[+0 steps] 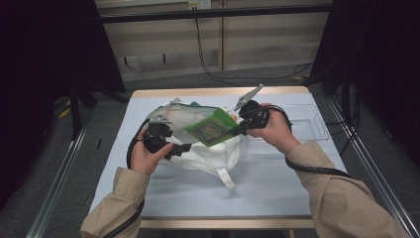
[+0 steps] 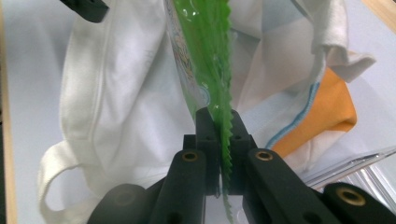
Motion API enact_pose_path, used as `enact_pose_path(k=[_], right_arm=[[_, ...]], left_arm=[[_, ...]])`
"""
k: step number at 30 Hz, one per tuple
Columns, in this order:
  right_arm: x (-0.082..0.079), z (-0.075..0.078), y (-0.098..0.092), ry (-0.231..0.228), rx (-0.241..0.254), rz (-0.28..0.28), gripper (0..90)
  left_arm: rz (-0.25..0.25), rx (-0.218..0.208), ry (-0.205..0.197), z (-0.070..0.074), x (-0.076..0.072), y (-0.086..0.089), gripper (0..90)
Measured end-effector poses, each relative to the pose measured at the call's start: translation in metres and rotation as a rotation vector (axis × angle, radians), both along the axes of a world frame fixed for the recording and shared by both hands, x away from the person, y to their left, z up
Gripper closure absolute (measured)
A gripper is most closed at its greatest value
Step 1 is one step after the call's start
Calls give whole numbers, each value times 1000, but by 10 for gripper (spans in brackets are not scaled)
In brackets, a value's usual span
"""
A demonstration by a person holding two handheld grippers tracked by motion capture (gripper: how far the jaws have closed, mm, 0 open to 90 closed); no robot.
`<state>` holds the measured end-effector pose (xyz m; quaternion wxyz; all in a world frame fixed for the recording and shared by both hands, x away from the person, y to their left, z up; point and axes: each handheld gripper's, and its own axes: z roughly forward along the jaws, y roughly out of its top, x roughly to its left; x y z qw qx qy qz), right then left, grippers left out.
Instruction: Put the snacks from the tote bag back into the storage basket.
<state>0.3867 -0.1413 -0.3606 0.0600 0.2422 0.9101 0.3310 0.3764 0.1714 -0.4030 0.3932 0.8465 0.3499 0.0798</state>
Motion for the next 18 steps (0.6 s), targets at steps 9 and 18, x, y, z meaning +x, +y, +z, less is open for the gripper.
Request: enact_pose_path(k=[9,18], right_arm=[[-2,18,2,11,-39,39,884],[0,38,-5,17,-56,32,884]], left_arm=[[-11,18,7,2,-2,3,49],[-6,4,18,3,-5,11,47]])
